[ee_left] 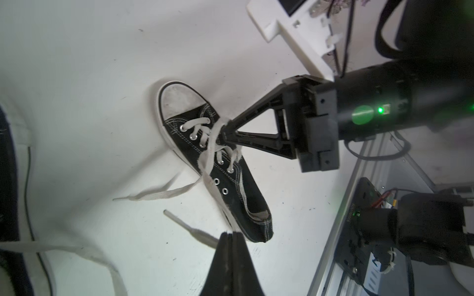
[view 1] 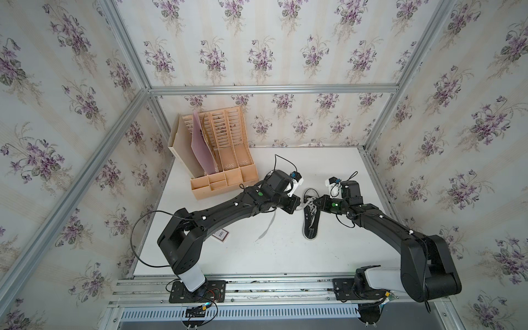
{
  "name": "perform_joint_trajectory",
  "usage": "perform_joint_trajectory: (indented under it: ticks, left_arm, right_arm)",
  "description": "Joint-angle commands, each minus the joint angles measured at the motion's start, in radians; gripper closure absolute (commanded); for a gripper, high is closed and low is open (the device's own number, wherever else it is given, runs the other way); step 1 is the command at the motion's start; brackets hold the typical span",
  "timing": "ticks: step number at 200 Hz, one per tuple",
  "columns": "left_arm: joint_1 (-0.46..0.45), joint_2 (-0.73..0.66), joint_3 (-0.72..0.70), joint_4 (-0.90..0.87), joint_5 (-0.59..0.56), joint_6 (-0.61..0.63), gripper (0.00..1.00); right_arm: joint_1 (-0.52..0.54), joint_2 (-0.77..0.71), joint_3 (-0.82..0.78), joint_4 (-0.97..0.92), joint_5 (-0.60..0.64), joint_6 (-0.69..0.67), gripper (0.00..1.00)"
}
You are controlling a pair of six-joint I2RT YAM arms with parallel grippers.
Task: Tie the shoes
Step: Wrap the shoelace around the shoelace.
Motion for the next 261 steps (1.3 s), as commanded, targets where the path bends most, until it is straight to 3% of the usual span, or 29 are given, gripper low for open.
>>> perform_joint_trajectory:
  ticks: [1,49,100,139,158,222,257,261]
  left_arm:
    - [-0.024,0.008,-0.002,0.069,0.115,0.065,1.0]
    - [-0.089,0.095,0.042,0.098,0.268,0.111,1.0]
    - [-0.148,0.238,0.17,0.045,0.336,0.177,1.0]
    - [-0.149,0.235,0.154,0.053,0.326,0.176,0.73]
    - [-0.148,0.201,0.135,0.053,0.311,0.182,0.55]
    - [-0.078,0.043,0.015,0.093,0.218,0.116,0.48]
    - [0.017,0.075,0.037,0.104,0.242,0.021,0.45]
    - [0.022,0.084,0.05,0.1,0.242,0.015,0.41]
  right_arm:
    - [-0.001,0.002,0.006,-0.016,-0.009,0.015,1.0]
    - [-0.001,0.002,-0.001,-0.009,-0.001,0.055,1.0]
    - [-0.002,0.008,-0.002,0.005,0.009,0.063,1.0]
    - [-0.002,0.002,-0.007,0.008,0.021,0.047,1.0]
    - [-0.002,-0.003,-0.011,0.004,0.019,0.028,1.0]
    - [-0.003,-0.05,-0.058,0.001,0.009,-0.022,1.0]
    - [-0.002,-0.085,-0.094,0.015,0.003,-0.035,1.0]
    - [-0.002,-0.087,-0.097,0.017,0.001,-0.036,1.0]
